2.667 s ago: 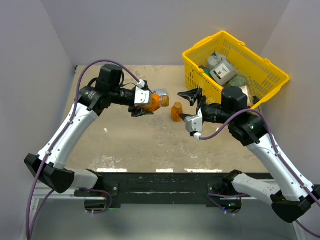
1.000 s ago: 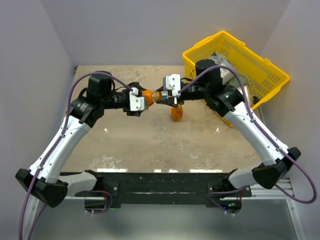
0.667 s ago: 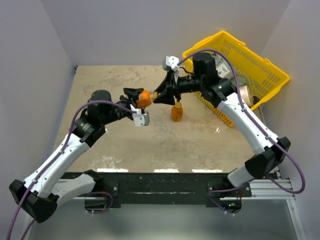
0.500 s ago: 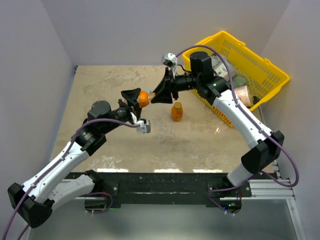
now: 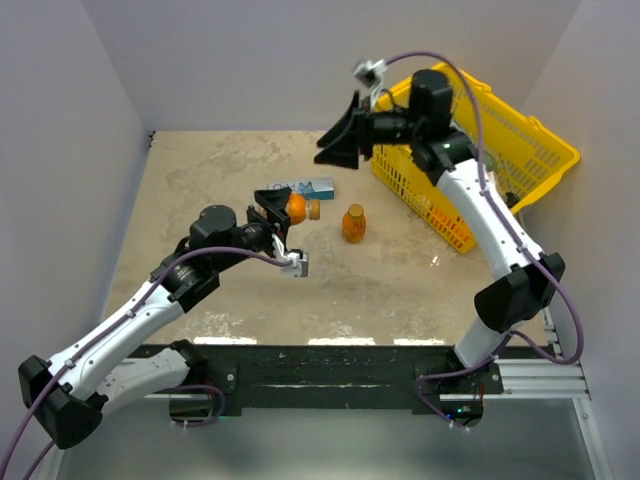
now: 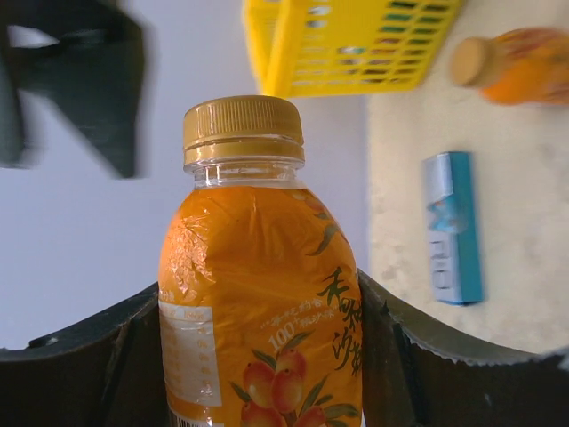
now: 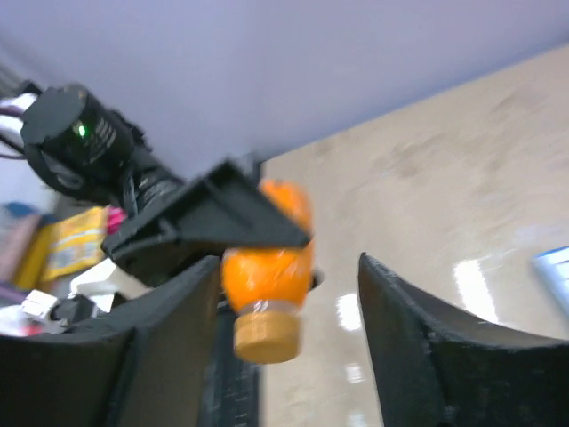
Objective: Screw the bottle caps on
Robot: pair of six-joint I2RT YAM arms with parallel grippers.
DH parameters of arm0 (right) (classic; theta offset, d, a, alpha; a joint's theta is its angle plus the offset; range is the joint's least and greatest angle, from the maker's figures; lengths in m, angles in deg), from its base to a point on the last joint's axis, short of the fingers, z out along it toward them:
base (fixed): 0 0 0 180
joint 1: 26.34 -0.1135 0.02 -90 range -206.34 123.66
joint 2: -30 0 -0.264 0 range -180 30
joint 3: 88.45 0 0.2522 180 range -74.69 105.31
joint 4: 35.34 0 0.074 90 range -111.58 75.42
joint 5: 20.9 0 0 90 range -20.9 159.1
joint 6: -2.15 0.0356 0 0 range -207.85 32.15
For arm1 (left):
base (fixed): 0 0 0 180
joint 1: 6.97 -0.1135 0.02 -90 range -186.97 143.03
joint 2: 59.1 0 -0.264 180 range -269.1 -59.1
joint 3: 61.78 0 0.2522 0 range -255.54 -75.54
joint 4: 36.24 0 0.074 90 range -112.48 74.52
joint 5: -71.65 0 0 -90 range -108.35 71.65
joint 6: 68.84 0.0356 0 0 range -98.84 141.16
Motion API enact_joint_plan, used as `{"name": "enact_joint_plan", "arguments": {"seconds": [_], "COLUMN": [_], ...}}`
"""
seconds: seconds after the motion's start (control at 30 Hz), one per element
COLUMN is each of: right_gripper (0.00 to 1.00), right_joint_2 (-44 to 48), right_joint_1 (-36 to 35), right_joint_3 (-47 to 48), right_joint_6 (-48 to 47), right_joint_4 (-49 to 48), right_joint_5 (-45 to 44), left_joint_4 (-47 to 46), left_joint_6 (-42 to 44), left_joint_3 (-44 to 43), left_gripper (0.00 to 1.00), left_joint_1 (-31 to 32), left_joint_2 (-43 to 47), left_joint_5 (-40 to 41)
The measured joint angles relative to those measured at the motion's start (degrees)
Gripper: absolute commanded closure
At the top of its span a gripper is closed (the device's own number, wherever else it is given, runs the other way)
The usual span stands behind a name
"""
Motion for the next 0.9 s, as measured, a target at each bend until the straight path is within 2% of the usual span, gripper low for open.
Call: {"name": "enact_joint_plan", "arguments": {"seconds": [0.1,0.23,0.37,0.5,0.67,0.9], "right_gripper": [0.31,0.31,0.29,0.28,0.27,0.27], "right_joint_2": [0.7,8.6,22.8,35.4,39.4,37.1], "right_joint_1": [5.5,8.3,4.0,2.6,0.5,-3.8], "right_joint_3": [5.3,3.4,-10.8,-26.4,-32.4,-31.0], "right_joint_6": [-4.1,-28.7,-58.8,-82.2,-96.1,-101.2], "right_joint_4": [-1.2,7.4,15.9,21.4,24.5,23.7], "right_joint_5": [0.0,-3.6,-9.7,-14.2,-17.0,-18.1], "left_joint_4": [10.1,18.3,22.5,25.8,27.6,34.4], "left_joint_6": [-5.8,-15.6,-25.1,-32.0,-35.5,-33.7], "left_joint_3": [-3.8,-10.0,-14.8,-21.3,-25.1,-30.8], "left_gripper": [1.0,1.0,1.0,1.0,1.0,1.0], "left_joint_1": [0.2,-0.2,-1.1,-3.2,-5.1,-5.0], "left_joint_2": [-3.0,-7.6,-9.8,-13.8,-17.6,-21.6], "left_joint_5": [-4.8,-13.6,-22.8,-31.1,-36.0,-39.3]}}
